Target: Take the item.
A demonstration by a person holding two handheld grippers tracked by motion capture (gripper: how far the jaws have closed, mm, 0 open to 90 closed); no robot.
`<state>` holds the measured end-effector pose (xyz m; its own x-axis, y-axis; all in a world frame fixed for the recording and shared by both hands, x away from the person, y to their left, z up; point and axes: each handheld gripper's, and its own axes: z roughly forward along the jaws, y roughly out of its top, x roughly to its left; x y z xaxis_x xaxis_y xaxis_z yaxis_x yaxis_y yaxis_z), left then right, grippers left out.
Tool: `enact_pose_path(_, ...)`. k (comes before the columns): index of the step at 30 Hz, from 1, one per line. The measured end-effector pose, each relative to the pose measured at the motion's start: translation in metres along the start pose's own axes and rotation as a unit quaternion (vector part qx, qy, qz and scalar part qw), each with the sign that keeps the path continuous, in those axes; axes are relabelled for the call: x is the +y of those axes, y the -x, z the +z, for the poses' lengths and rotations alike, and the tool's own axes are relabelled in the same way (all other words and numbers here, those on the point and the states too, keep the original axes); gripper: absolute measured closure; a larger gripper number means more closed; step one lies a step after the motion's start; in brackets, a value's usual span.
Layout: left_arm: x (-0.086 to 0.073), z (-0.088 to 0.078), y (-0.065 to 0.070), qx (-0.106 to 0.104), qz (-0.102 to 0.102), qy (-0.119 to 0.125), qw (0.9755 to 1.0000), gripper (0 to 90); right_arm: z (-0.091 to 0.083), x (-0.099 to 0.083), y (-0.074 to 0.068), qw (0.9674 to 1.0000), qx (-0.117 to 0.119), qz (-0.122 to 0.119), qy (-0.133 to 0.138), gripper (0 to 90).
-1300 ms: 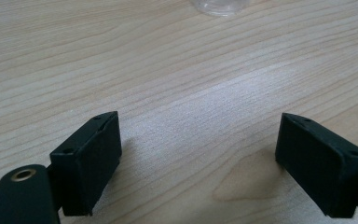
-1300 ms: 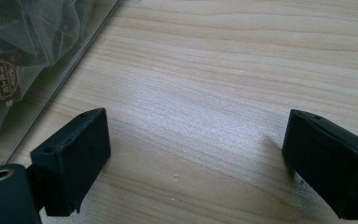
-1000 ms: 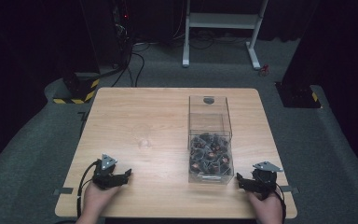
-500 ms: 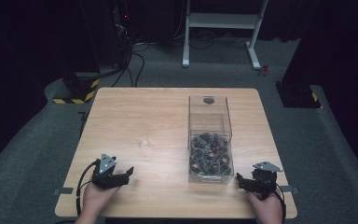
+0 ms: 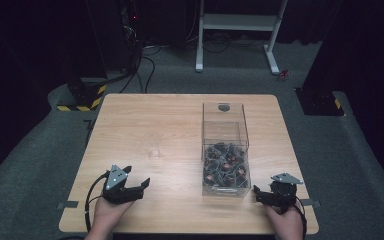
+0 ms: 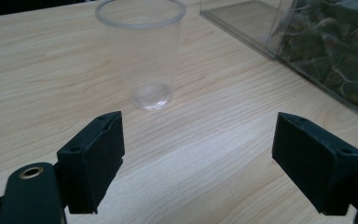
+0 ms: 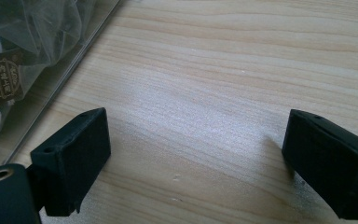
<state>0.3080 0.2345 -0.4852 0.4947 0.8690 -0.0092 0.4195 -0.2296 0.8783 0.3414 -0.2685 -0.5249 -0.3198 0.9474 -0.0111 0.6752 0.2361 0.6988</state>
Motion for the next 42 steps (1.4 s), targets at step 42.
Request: enact_pose_path(42,0.059,0.031,0.067,-0.077,0.01,0.023,0.9967,21.6,0.0,0.0,-0.001,1.0,0.004,-0.002,-0.001,7.7)
